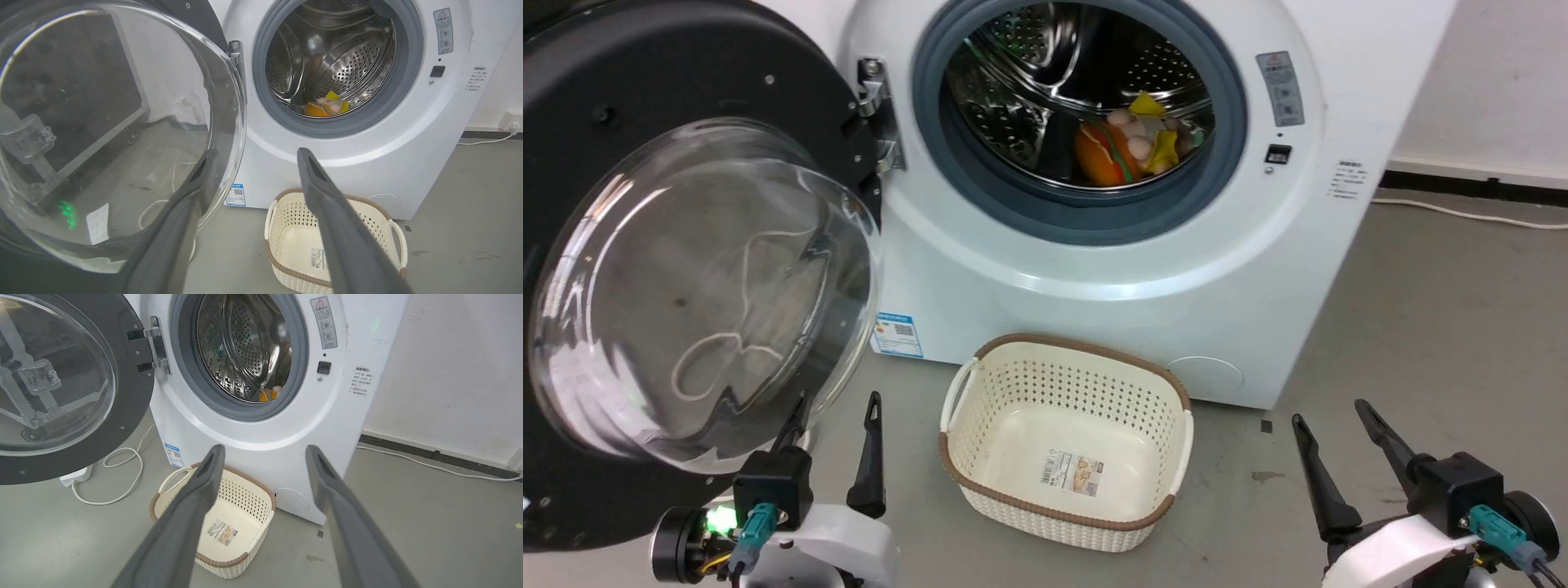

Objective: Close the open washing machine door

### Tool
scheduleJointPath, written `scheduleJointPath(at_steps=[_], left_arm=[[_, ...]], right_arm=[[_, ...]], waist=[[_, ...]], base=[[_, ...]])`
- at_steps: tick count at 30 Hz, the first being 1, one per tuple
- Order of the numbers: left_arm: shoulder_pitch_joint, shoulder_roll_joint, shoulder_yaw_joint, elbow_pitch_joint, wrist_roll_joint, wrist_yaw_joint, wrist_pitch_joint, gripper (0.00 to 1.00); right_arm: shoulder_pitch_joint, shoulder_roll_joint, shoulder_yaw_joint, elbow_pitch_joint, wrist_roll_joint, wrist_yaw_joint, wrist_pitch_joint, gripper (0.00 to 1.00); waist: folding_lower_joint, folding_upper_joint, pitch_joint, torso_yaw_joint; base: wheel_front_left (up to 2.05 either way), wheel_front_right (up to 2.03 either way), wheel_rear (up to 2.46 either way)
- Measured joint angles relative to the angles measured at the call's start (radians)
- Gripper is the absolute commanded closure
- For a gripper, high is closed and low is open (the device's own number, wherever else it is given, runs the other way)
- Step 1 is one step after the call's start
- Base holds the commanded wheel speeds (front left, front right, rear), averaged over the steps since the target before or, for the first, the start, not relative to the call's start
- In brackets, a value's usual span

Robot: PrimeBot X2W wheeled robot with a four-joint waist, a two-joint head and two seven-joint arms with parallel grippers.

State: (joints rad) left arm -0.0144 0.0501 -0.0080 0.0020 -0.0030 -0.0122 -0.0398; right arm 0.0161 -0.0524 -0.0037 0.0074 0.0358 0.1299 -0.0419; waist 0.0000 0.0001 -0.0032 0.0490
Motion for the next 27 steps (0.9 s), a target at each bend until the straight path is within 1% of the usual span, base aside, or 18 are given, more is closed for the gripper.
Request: scheduleJointPath(at_steps=[8, 16, 27], left_arm=[[0.0, 0.0, 0.001, -0.005, 0.0, -0.008, -0.015, 0.0], [0.001, 0.0, 0.005, -0.015, -0.007, -0.01, -0.033, 0.0], [0.016, 0.0, 0.015, -0.034, -0.011, -0.01, -0.055, 0.0]], right_arm=[[0.001, 0.0, 0.005, 0.0, 0.006, 0.0, -0.014, 0.0], [0.002, 0.0, 0.025, 0.002, 0.018, 0.0, -0.031, 0.0], [0.0, 0.0, 0.056, 0.021, 0.019, 0.0, -0.056, 0.0]], waist=[[0.0, 0.0, -0.004, 0.041], [0.0, 0.0, -0.009, 0.1], [0.0, 0.0, -0.004, 0.151]], base=[[0.0, 0.0, 0.0], [0.0, 0.0, 0.0], [0.0, 0.0, 0.0]])
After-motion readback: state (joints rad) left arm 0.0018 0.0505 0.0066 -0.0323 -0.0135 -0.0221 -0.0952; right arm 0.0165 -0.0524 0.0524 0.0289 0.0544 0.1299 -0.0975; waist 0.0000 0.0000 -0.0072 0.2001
